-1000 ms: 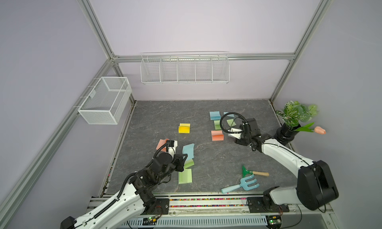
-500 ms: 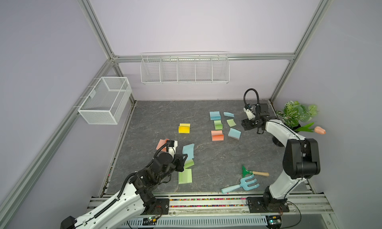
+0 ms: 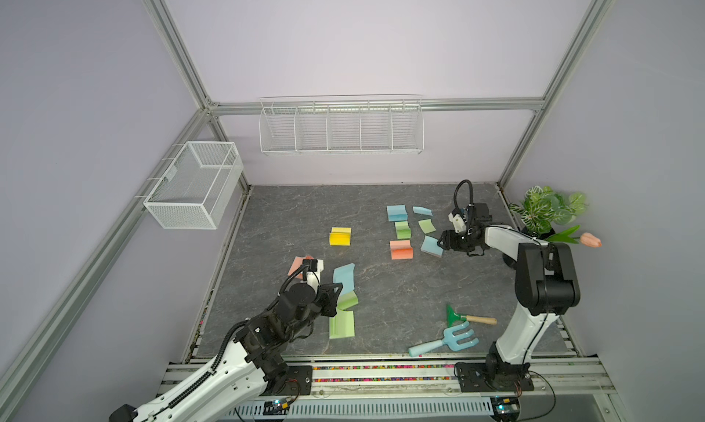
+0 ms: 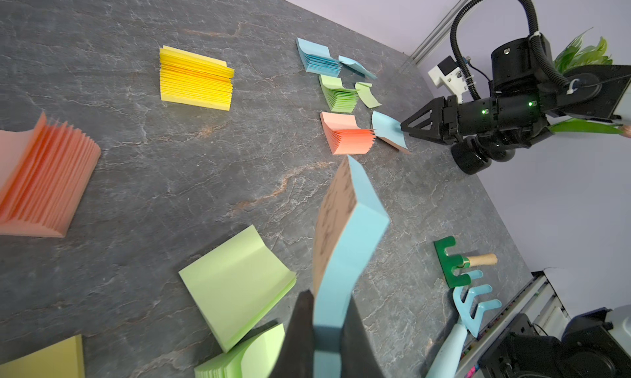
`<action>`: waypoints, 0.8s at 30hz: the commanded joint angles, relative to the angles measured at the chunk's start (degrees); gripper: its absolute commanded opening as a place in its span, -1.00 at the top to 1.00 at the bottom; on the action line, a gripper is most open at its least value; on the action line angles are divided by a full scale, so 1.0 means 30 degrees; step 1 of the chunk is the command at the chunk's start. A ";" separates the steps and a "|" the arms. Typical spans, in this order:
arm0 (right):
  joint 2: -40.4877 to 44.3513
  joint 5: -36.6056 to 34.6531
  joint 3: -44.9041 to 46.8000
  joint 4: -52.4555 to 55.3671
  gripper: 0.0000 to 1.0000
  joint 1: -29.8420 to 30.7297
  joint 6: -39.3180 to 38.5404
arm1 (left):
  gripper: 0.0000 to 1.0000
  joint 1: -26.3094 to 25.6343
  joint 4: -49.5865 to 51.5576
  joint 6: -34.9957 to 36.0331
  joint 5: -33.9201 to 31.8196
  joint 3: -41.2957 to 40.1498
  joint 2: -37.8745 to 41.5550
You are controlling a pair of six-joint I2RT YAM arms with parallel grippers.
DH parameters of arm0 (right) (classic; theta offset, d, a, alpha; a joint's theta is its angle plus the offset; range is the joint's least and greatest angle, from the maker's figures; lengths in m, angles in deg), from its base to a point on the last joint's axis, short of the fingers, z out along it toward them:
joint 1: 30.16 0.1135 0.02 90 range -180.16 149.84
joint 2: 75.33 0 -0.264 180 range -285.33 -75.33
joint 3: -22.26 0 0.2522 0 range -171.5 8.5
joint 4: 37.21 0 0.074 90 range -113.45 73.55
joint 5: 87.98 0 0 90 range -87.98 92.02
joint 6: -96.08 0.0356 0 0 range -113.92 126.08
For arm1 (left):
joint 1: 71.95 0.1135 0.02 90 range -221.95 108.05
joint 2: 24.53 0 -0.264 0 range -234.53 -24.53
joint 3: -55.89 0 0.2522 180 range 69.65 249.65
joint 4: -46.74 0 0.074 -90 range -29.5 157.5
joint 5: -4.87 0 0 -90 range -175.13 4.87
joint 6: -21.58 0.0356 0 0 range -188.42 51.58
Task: Tear off pages from different memo pads
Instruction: Pick up the paper from the center of the board.
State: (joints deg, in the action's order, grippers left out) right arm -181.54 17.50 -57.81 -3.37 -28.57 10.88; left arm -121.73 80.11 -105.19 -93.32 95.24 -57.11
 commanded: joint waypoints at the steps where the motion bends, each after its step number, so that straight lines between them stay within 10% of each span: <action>1: -0.0473 0.0603 -0.0298 -0.0055 -0.20 -0.0092 0.1467 | 1.00 0.0094 0.0501 0.0068 -0.0870 -0.0203 0.0508; 24: 0.0142 0.0622 0.0128 -0.0688 0.87 -0.0097 0.2958 | 1.00 0.0097 0.0598 0.0076 -0.1051 -0.0206 0.0748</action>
State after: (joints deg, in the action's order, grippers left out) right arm -184.21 19.93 -57.81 -6.04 -28.62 20.52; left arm -121.73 82.01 -105.19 -95.42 95.13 -55.53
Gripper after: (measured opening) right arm 0.069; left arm 0.099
